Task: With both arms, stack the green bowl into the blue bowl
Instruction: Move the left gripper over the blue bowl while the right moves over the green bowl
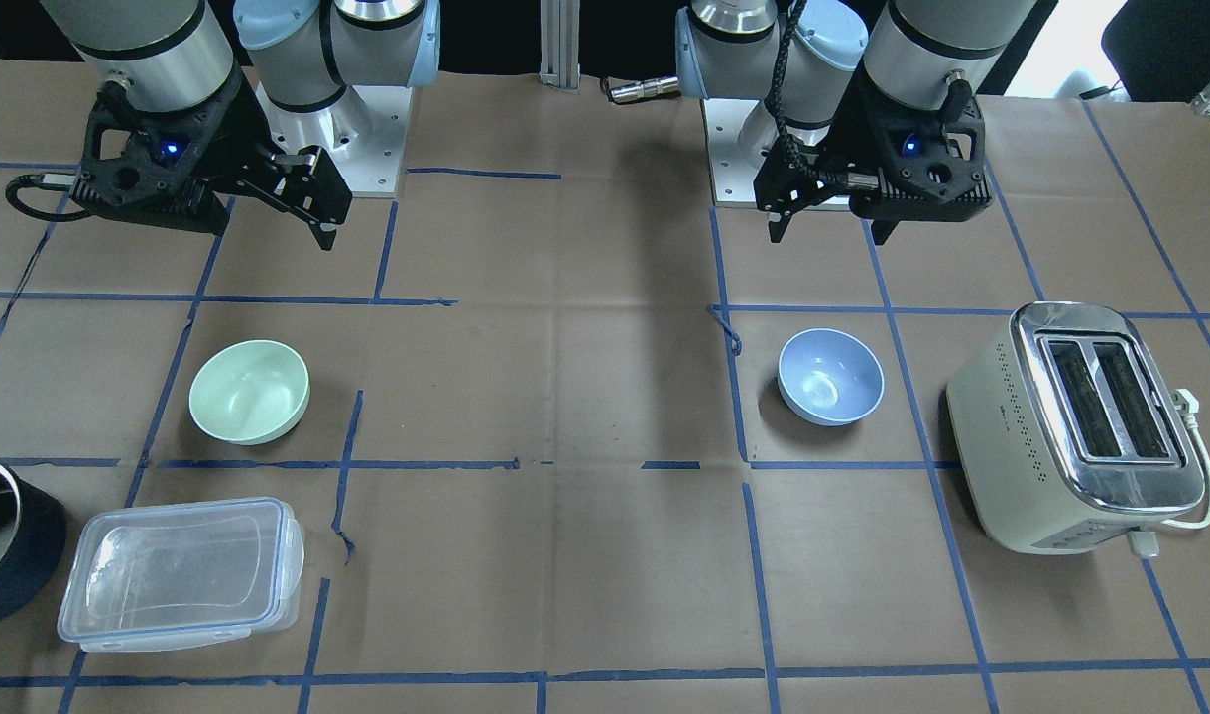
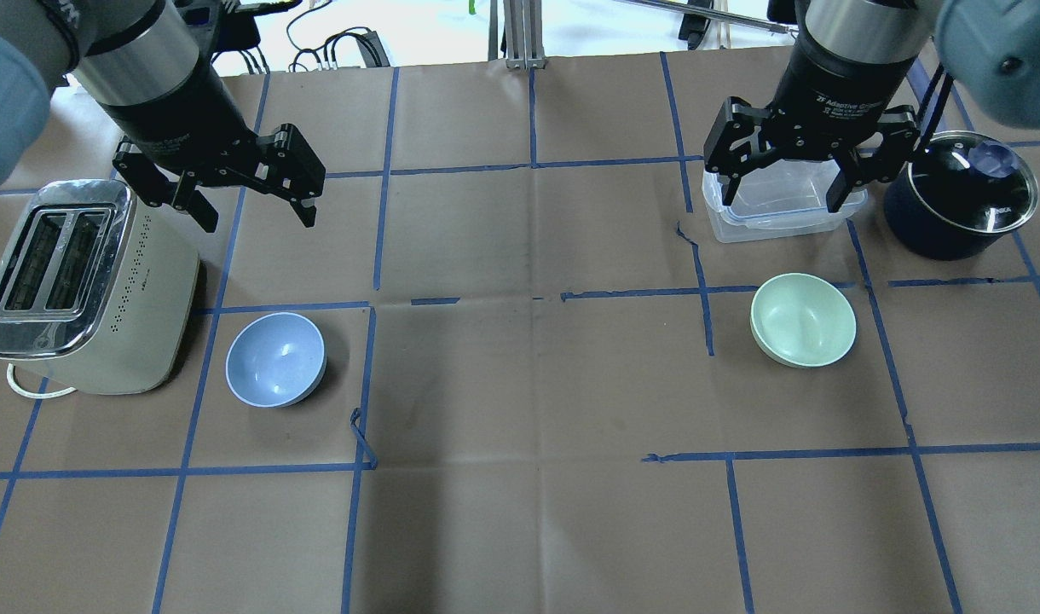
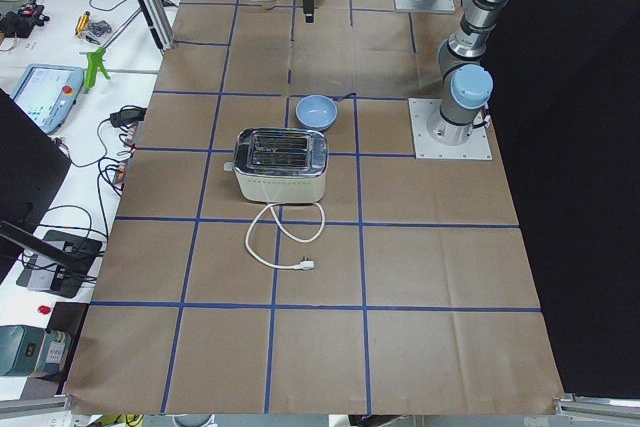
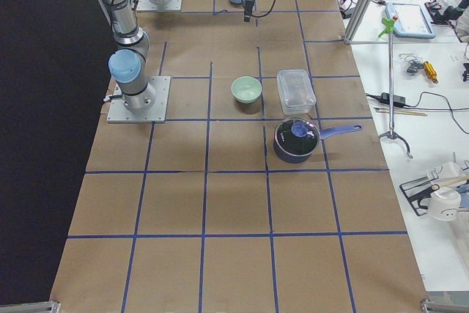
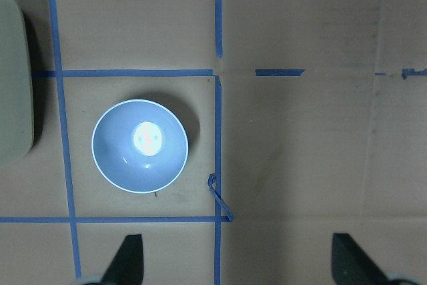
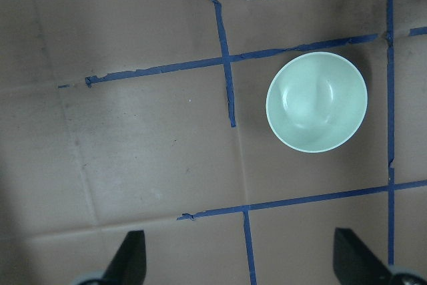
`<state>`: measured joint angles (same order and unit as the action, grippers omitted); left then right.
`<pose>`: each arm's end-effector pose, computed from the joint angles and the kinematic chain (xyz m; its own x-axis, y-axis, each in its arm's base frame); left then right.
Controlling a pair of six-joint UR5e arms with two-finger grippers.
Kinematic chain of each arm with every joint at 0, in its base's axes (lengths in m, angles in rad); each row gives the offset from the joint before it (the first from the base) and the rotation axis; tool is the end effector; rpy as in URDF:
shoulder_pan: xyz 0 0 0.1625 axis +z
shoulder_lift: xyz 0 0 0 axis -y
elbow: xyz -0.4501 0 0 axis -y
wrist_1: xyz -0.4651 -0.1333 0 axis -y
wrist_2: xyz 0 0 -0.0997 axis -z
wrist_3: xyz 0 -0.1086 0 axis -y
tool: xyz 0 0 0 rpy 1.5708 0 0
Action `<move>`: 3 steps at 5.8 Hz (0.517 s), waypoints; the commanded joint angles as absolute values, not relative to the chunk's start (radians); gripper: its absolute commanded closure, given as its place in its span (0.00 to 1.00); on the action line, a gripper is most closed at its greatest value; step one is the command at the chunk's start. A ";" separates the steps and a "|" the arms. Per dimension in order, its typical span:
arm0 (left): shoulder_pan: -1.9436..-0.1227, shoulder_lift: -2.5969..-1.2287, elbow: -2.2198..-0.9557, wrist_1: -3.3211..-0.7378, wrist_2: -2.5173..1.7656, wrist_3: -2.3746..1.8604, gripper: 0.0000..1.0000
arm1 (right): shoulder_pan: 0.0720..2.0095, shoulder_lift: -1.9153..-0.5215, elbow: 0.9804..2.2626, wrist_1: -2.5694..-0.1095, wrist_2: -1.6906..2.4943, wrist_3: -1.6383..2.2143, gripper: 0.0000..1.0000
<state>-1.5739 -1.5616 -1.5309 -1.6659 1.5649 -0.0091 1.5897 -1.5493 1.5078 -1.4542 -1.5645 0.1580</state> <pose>-0.1357 -0.5546 0.5223 -1.0000 -0.0063 0.0055 -0.0060 0.9989 0.0460 0.1447 -0.5630 0.5160 -0.9903 0.1387 0.0056 0.1387 0.9875 0.0751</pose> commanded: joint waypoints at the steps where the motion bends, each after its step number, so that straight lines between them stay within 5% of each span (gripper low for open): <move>1: -1.574 -1.562 -1.531 -1.666 1.568 -0.009 0.02 | 1.589 -1.549 1.508 -1.454 -1.565 0.158 0.00; 3: -1.574 -1.562 -1.531 -1.666 1.563 -0.009 0.02 | 1.591 -1.549 1.508 -1.454 -1.565 0.158 0.00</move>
<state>-1.5739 -1.5610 -1.5309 -1.6659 1.5647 -0.0092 1.5895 -1.5500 1.5079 -1.4542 -1.5639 0.1580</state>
